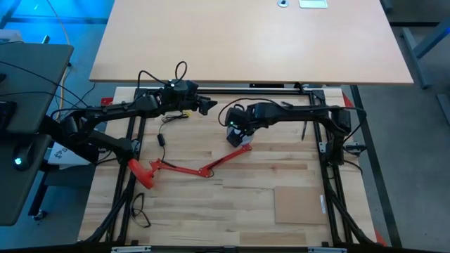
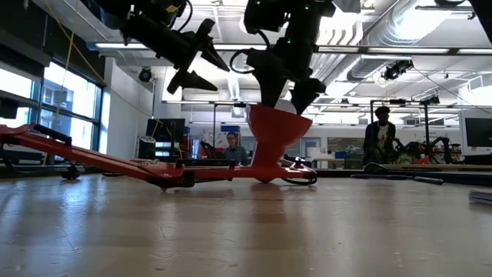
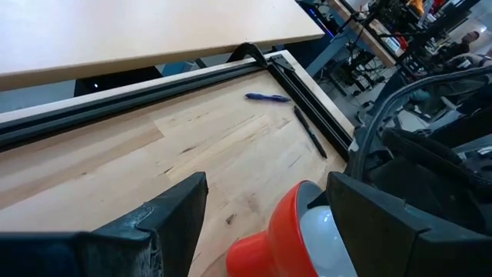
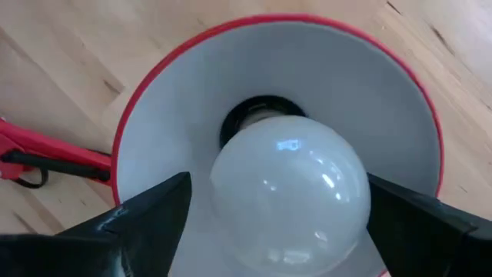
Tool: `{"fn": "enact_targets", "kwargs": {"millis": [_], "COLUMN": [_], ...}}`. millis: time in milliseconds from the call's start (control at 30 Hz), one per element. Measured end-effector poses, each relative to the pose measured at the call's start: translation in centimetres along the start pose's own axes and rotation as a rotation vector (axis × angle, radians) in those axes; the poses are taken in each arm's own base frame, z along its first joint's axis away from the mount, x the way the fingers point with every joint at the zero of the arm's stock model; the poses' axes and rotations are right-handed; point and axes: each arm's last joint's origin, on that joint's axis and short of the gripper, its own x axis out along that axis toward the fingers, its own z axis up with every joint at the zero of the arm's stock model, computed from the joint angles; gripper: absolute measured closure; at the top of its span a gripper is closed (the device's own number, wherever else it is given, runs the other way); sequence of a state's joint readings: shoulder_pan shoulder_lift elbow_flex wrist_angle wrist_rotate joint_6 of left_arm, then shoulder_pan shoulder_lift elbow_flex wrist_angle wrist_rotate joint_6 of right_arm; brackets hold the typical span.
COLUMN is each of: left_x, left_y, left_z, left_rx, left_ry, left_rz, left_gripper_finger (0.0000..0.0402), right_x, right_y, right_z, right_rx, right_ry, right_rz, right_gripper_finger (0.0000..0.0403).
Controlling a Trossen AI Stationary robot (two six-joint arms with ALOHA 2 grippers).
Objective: Screw lightbulb
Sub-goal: Remove the lightbulb from the desk lamp
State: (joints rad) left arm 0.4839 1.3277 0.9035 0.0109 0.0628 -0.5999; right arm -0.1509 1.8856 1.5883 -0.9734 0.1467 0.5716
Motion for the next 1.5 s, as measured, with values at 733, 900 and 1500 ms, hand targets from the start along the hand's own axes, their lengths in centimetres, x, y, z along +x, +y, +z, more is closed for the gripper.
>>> {"fn": "enact_targets", "kwargs": {"millis": [733, 900, 1500], "left_x": [0.0, 0.0, 0.0], "left_y": [0.0, 0.0, 0.0], "left_z": [0.0, 0.0, 0.0], "left_rx": [0.001, 0.001, 0.02], "left_ry": [0.0, 0.0, -0.002], "left_rz": [0.0, 0.0, 0.003], "left_gripper_finger": [0.014, 0.014, 0.014], "right_x": [0.1, 0.1, 0.2], "right_y": [-0.9, -1.1, -0.5], "right_z": [-0.1, 0.1, 1.0], "right_rx": [-0.97, -1.462, -1.384], "right_ry": [0.065, 0.078, -0.037], "right_rz": [-0.051, -0.103, -0.117], "right_gripper_finger": [0.0158, 0.0159, 0.0101]}}
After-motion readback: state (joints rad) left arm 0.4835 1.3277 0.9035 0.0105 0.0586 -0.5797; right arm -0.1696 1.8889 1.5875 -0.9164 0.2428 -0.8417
